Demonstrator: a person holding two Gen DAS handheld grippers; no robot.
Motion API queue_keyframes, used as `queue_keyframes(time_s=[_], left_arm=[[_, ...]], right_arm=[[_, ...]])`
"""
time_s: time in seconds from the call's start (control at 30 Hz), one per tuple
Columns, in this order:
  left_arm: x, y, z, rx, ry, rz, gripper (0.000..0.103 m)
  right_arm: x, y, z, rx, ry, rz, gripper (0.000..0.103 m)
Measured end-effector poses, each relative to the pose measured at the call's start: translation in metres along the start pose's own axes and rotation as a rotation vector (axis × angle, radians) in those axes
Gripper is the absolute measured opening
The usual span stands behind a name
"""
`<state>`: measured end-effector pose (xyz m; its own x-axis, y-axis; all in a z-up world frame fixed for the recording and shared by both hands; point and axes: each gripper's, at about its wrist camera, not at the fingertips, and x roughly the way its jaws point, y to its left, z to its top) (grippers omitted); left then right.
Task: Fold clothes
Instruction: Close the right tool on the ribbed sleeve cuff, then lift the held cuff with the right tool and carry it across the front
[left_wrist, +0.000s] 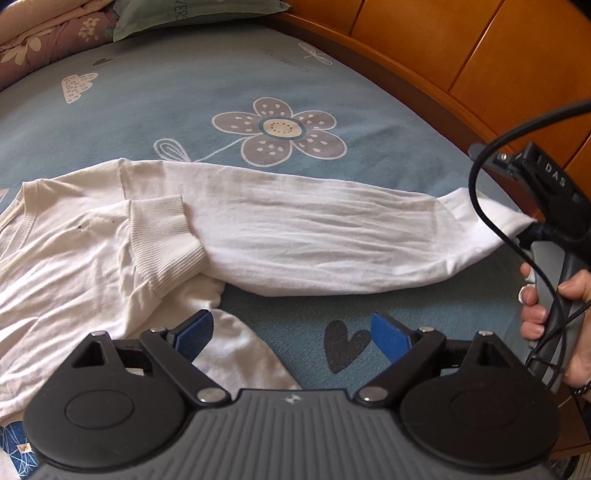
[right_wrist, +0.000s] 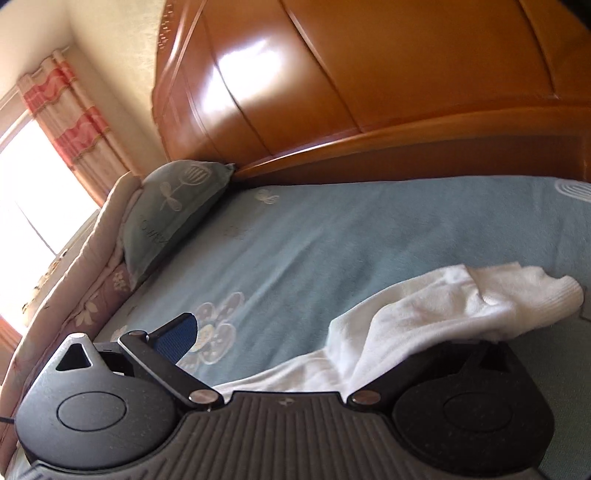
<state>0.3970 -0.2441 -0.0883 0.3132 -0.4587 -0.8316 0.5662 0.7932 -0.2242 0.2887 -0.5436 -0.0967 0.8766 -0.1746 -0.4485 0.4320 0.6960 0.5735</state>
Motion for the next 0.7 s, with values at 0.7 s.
queue_keyframes(time_s=[0.7], left_arm=[[-0.069, 0.075, -0.042, -0.007, 0.013, -0.020, 0.092]], right_arm=[[0.008, 0.127, -0.008, -0.166, 0.036, 0.086, 0.103]])
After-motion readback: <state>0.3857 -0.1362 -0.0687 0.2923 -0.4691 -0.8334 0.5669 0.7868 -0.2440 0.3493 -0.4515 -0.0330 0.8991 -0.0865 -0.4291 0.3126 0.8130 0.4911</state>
